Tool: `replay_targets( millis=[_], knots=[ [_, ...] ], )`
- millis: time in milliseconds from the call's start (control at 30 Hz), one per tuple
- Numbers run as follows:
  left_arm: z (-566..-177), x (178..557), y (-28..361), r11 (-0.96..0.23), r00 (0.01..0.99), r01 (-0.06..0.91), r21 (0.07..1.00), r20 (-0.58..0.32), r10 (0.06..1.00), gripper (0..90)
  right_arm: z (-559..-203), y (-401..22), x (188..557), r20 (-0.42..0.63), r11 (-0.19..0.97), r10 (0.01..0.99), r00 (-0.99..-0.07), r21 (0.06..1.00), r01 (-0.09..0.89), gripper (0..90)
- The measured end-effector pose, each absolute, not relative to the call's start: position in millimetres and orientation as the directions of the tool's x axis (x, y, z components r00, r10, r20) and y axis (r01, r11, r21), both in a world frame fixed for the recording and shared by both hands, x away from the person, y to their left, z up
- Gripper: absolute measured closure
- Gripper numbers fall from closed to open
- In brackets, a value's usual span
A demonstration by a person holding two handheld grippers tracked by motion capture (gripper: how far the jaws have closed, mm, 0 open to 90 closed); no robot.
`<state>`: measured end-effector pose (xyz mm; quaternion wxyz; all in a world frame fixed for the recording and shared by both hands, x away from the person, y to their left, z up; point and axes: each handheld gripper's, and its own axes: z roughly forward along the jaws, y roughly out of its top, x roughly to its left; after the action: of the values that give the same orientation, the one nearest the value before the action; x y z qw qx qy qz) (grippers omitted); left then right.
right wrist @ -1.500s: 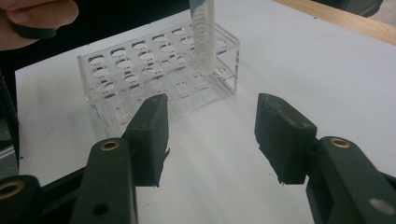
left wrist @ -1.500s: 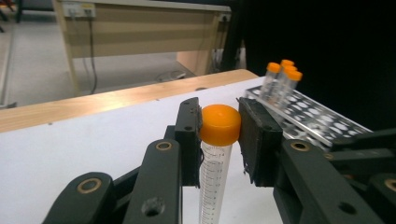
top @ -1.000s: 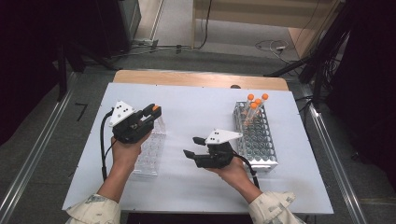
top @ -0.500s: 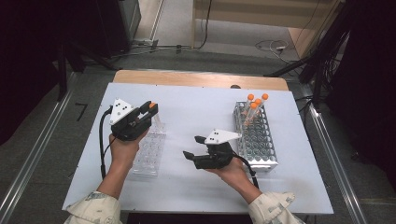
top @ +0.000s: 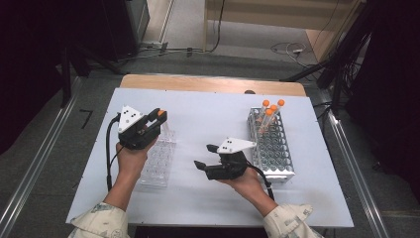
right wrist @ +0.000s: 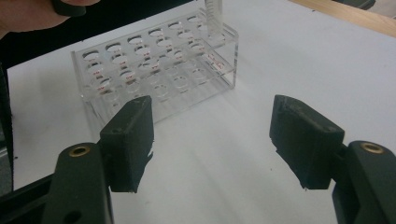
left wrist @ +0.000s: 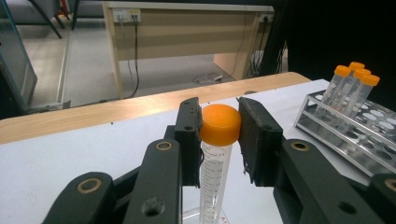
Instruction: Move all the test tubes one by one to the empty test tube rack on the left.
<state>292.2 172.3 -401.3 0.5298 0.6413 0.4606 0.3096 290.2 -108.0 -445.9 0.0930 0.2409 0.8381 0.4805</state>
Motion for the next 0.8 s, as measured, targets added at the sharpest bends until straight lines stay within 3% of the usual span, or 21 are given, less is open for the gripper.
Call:
replay_targets(
  millis=[800],
  knots=[
    [-425,295,168,-0.022,0.379,0.304,0.952,-0.099,0.920,70.3,-445,-110,290,0.074,0.418,0.494,-0.866,0.853,0.312,29.7]
  ],
)
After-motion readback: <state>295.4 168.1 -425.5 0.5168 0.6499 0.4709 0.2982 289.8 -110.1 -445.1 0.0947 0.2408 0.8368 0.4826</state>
